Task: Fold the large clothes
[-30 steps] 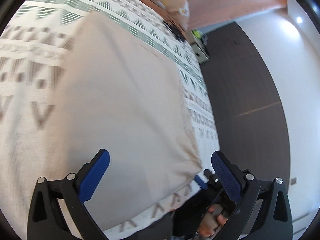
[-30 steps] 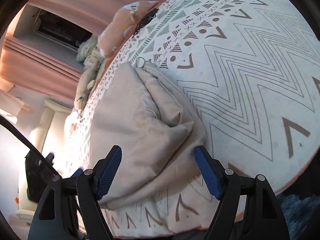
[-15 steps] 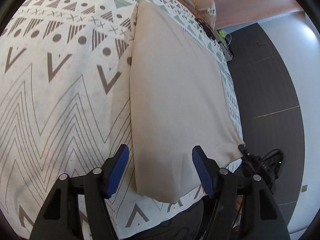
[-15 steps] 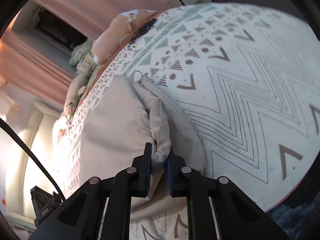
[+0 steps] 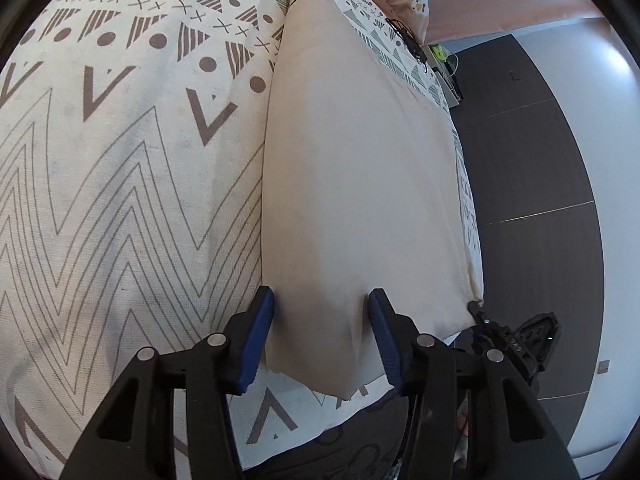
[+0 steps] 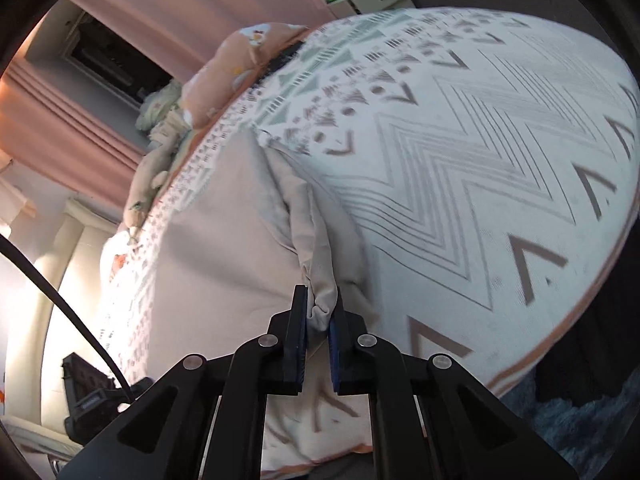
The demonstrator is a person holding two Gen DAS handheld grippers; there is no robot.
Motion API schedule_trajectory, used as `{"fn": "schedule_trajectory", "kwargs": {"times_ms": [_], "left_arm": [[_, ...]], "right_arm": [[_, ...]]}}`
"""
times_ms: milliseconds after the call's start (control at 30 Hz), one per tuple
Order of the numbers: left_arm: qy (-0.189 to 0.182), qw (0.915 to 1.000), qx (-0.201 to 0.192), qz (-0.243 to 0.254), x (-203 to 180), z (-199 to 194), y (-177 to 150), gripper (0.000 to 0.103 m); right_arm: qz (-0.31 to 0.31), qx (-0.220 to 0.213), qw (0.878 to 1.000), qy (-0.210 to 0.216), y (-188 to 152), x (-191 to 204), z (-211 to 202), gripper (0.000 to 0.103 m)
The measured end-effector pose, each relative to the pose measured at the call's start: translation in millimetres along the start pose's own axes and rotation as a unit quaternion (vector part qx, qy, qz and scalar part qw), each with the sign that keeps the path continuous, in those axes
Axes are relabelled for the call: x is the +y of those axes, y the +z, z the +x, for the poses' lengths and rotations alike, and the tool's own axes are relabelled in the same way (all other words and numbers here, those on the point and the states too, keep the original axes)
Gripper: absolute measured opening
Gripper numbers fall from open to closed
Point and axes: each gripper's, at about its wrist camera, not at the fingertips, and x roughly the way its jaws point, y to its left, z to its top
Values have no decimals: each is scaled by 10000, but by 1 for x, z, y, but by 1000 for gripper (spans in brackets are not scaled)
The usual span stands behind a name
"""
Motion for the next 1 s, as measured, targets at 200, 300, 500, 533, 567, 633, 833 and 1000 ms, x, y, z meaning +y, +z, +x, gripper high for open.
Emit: {"fn": "schedule_trajectory", "kwargs": {"times_ms": [200, 300, 500, 533, 567, 633, 833, 1000], "left_arm": [[22, 10000, -5, 54, -7, 6, 8, 50], [30, 10000, -36, 30, -8, 10, 12, 50], [107, 9999, -34, 10, -11, 11, 18, 50], [90, 9999, -70, -2, -11, 10, 21, 50], [58, 9999, -116, -18, -11, 8, 25, 50], [30, 9998, -159, -64, -6, 1, 26, 51], [256, 9991, -326, 11, -13, -6, 42, 68], [343, 9978, -567, 66, -15, -15, 58, 81]], "right_arm": [[189, 37, 9998, 33, 3, -1, 8, 6], [-113, 10, 9999, -91, 11, 7, 9, 6], [-128, 298, 9995, 14, 21, 5, 13, 8], [-62, 365, 9993, 8, 24, 2, 14, 15], [-36, 419, 9991, -110, 27, 1, 13, 22], [-177, 258, 9986, -418, 35, 7, 4, 53], [-758, 111, 9965, -346, 63, 38, -8, 67], [-1358, 359, 9900, -150, 83, 73, 0, 67]]}}
